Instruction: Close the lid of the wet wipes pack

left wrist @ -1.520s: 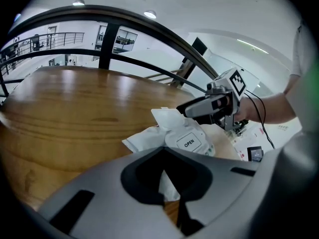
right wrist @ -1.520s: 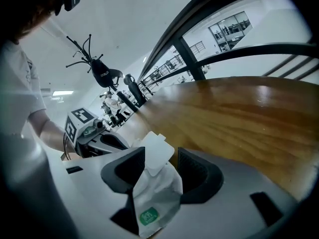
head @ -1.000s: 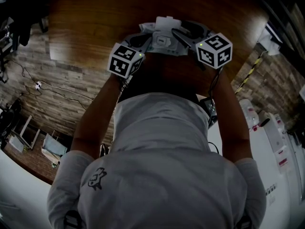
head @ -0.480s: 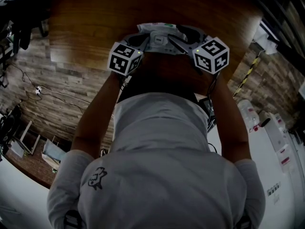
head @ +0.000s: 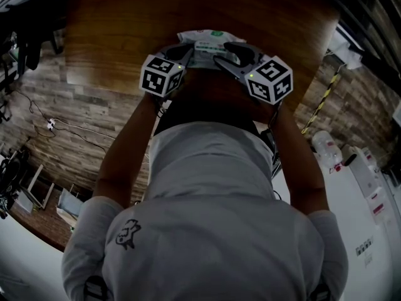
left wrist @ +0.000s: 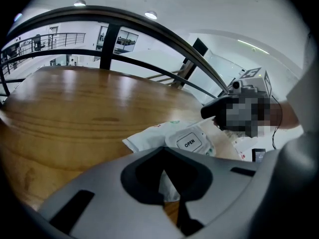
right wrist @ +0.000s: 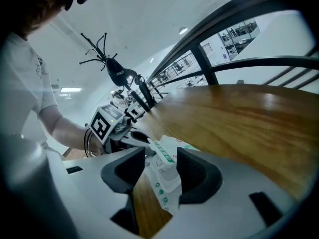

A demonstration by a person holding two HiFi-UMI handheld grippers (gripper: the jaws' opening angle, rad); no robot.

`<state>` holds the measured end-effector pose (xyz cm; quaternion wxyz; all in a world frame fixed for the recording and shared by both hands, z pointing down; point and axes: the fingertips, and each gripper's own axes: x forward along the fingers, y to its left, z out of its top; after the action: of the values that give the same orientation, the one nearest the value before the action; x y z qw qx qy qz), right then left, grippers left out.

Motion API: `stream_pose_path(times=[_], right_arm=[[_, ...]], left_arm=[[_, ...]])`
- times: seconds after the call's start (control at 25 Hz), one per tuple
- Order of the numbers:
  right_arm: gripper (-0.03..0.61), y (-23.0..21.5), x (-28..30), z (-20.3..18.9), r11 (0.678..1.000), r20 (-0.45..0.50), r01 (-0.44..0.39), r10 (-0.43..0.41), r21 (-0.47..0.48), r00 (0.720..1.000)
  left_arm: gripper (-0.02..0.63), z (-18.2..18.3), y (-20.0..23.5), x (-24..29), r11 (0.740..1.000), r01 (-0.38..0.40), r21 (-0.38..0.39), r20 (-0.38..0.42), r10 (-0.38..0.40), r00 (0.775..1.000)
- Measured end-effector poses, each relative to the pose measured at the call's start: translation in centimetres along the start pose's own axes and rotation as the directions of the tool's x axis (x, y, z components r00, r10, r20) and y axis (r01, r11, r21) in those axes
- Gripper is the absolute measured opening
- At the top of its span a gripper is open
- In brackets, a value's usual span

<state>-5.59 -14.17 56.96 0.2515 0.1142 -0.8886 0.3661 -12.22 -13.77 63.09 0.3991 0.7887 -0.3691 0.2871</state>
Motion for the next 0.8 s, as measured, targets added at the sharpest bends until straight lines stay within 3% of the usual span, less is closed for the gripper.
stream_pose_path(times=[0.28,0.8], right_arm=[[0.193,0.5,0.5,-1.3,1.0,-0.03,0.001,0.0,0.005,1.0],[0.192,0.0,2.5,-3.2,0.994,-0.101,0.088,-0.093,-0.061,0.991]], left_arm=[[0.012,0.1,-0.1,0.0,1.0,-0.005,0.007,0.008,0.005,1.0],[0.012,0.1,-0.2,0.2,1.0,0.001,0.006,0.013,-0.001,1.0]])
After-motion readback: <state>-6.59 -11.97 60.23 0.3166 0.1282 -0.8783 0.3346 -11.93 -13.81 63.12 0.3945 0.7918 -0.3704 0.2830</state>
